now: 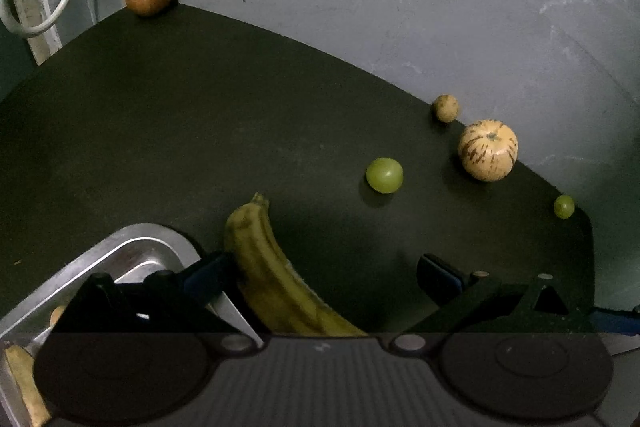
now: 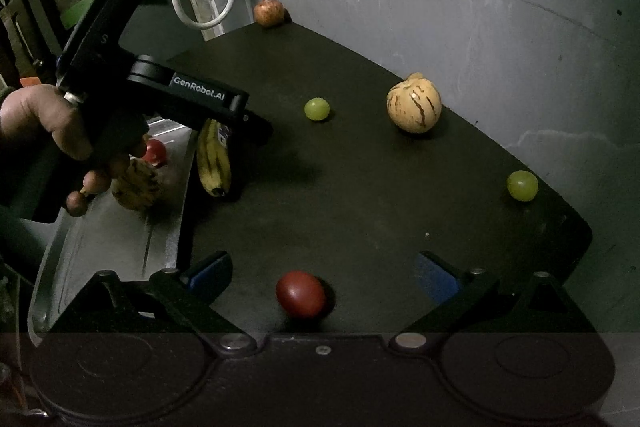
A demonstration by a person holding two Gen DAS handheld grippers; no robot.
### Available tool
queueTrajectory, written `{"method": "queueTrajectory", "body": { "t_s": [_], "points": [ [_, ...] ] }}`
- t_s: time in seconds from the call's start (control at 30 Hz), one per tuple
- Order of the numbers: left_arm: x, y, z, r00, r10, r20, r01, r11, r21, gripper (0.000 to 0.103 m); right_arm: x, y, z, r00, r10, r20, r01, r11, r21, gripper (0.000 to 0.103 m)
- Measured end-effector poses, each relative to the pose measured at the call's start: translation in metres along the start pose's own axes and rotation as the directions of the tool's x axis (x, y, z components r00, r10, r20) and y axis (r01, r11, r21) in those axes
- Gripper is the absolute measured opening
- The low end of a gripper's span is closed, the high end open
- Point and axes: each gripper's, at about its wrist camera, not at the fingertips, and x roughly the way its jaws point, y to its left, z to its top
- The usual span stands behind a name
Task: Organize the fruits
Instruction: 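Grasp the second yellow banana with the left gripper while the right gripper grasps the red tomato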
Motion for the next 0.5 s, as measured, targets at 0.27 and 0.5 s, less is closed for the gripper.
{"method": "queueTrajectory", "body": {
  "t_s": [0.27, 0.5],
  "points": [
    [-0.002, -0.002, -0.002, 1.0, 0.0, 0.003, 0.0, 1.0, 0.014, 0.101, 0.014, 0.002, -0.004, 0.999, 0.001, -0.034, -0.002, 0.999, -0.037, 0.081],
    [-0.005, 0.0, -0.006, 1.0, 0.005, 0.023, -0.006, 1.0, 0.025, 0.095, 0.022, 0.011, -0.009, 0.998, 0.015, -0.063, -0.022, 0.995, -0.101, 0.065]
  ]
}}
